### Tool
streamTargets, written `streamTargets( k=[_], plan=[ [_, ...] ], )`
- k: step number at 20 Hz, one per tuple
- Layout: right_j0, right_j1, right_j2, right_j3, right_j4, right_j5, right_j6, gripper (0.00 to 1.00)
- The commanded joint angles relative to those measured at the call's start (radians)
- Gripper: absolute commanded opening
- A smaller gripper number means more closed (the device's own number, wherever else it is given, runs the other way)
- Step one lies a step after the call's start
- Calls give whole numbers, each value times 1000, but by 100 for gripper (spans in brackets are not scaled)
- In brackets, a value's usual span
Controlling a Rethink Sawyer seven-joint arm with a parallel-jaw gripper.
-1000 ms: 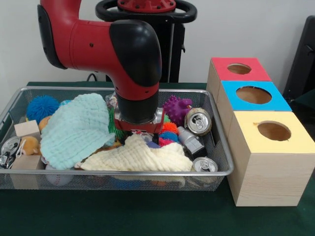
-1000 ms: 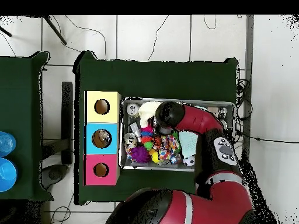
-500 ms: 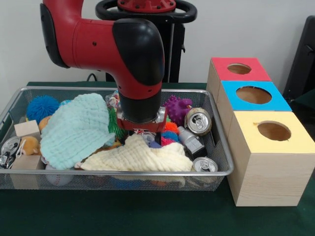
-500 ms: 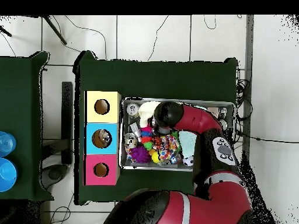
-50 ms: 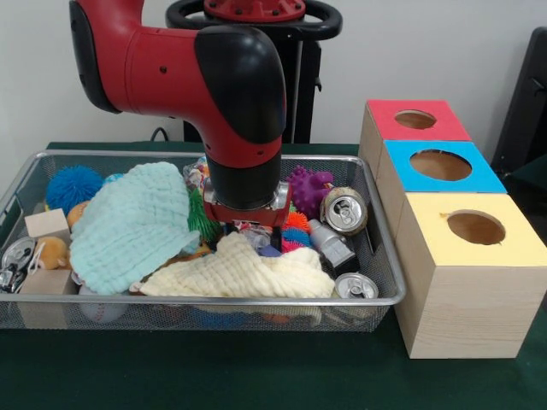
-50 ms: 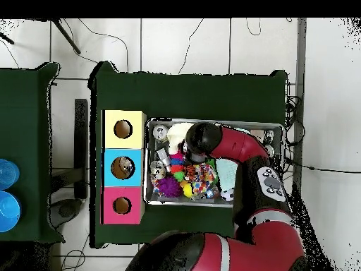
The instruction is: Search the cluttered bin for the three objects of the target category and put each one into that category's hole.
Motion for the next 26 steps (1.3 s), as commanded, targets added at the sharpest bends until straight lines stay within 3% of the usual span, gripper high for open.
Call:
streamTargets(
  k=[1,8,9,19,26],
  plan=[
    [-13,26,57,51,41,0,128,100],
    [-6,55,60,44,36,-53,133,100],
    [-5,58,63,42,36,-55,131,0],
    [0,55,71,60,46,-89,150,0],
    [10,34,58,56,57,-22,163,0]
  ],
)
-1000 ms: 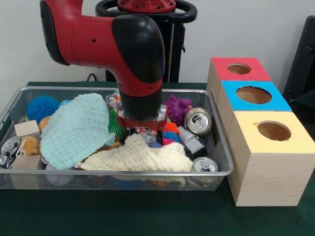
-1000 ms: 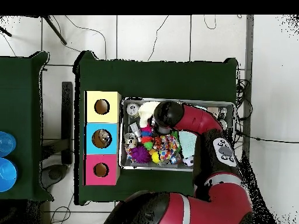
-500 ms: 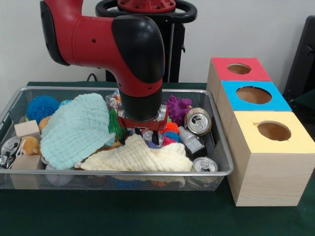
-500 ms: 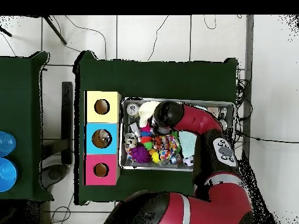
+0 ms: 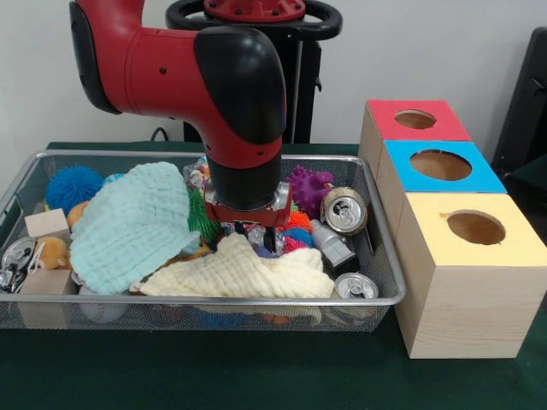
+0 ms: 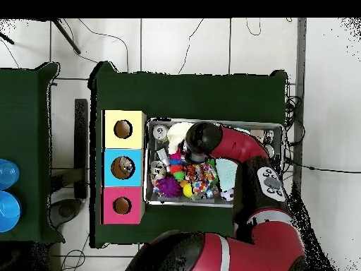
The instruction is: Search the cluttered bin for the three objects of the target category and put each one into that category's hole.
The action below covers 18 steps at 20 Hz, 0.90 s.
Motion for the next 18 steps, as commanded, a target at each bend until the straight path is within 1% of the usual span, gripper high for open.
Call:
streamTargets(
  k=[1,9,14,18],
  plan=[
    [13,24,55,55,54,1,166,0],
    [27,-29,38,20,94,196,180,0],
    [39,-56,29,12,115,267,194,0],
    [44,-83,25,34,143,300,213,0]
  ],
)
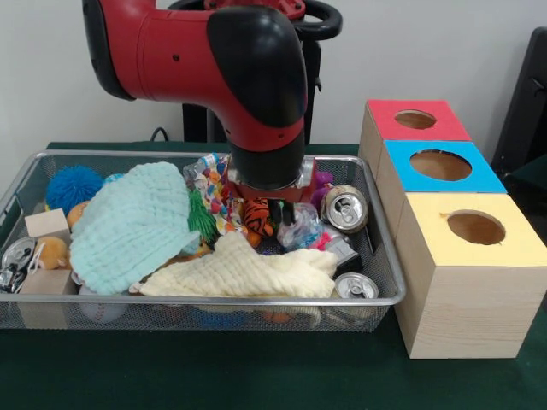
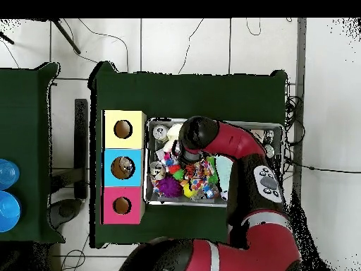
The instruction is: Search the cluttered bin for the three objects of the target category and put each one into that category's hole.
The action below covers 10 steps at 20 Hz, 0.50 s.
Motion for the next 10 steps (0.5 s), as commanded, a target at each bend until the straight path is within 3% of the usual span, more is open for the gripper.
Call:
streamTargets(
  k=[1,10],
  plan=[
    [17,-50,23,37,79,139,218,0],
    [41,-68,10,59,135,151,252,0]
  ],
)
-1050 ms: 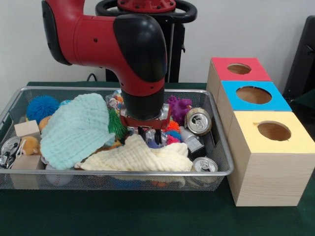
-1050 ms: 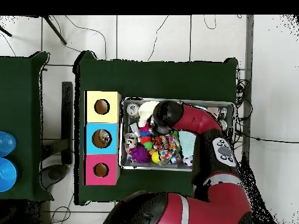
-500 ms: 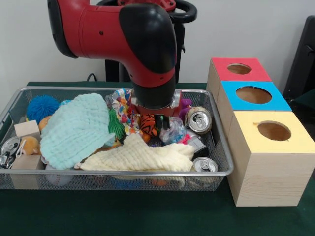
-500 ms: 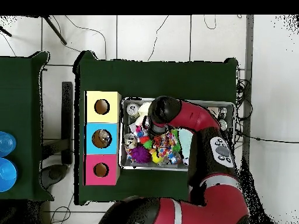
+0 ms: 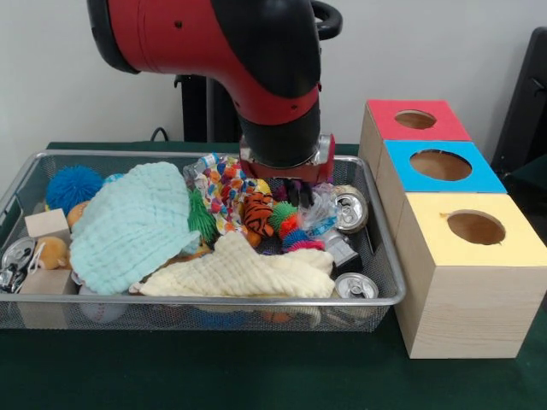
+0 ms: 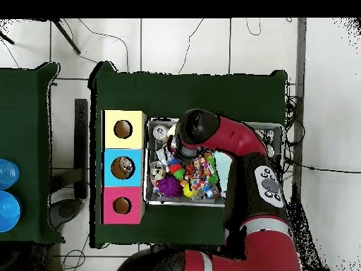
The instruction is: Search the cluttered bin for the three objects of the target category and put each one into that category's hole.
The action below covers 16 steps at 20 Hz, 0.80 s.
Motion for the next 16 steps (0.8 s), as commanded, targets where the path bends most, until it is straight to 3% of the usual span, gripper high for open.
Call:
streamTargets(
  k=[1,16],
  plan=[
    [29,-17,10,57,73,95,260,0],
    [125,-42,-35,64,160,115,356,0]
  ],
)
